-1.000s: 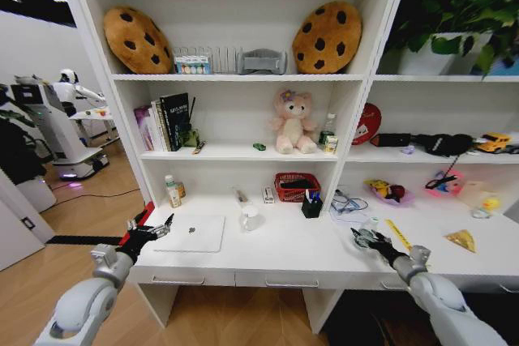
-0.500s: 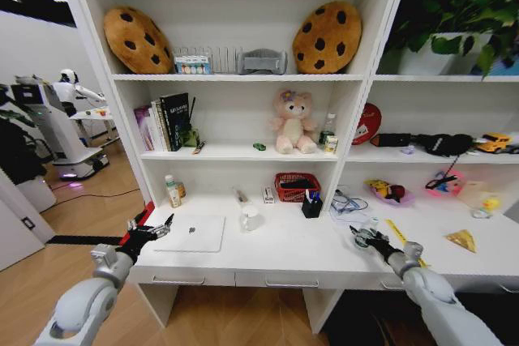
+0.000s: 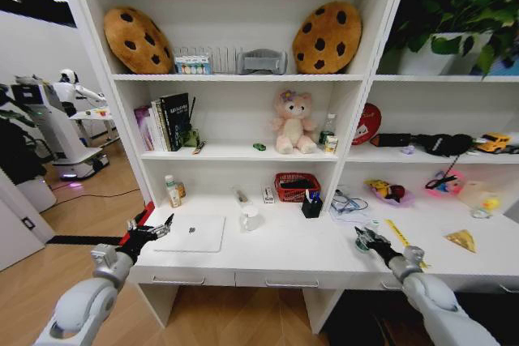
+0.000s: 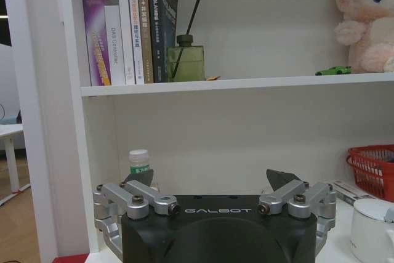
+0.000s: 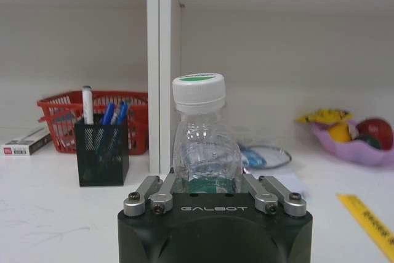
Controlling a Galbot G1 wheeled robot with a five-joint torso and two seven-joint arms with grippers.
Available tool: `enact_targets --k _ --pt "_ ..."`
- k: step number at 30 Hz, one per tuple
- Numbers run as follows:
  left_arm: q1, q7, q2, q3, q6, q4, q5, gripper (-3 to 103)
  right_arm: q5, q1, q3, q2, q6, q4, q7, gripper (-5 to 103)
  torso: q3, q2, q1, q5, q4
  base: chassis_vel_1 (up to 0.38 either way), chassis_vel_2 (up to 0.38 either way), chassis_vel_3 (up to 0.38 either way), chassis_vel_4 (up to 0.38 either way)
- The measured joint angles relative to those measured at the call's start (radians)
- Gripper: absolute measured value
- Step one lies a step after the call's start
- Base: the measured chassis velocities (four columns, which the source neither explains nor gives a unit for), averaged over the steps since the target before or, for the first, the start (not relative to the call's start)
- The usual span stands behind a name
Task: Organize the objects on the table.
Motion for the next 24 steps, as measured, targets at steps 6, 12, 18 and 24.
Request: enact_targets --k 6,12,18,24 --pt "0.000 0.000 0.000 0.000 0.000 0.000 0.000 100 -0.030 -0.085 0.019 0.016 0.026 0.172 0.003 25 0.000 0.000 0.000 -0.0005 -0.0004 0.000 0.000 0.000 0.000" --pt "0.000 0.000 0.000 0.000 0.000 0.000 0.000 100 -0.081 -0.058 -0.110 0.087 -0.021 0.313 0.013 25 0.000 0.000 0.000 0.0000 0.0005 0.000 0.000 0.000 0.000" --pt "0.000 0.000 0.000 0.000 0.000 0.000 0.000 100 -0.104 -0.085 -0.145 0.144 -0.073 0.410 0.078 25 0.000 0.000 0.000 -0.0002 0.0002 0.000 0.000 0.000 0.000" --pt "0.000 0.000 0.000 0.000 0.000 0.000 0.000 100 -0.118 -0.171 -0.096 0.146 -0.065 0.486 0.087 25 0.000 0.000 0.000 -0.0001 -0.0003 0.000 0.000 0.000 0.000"
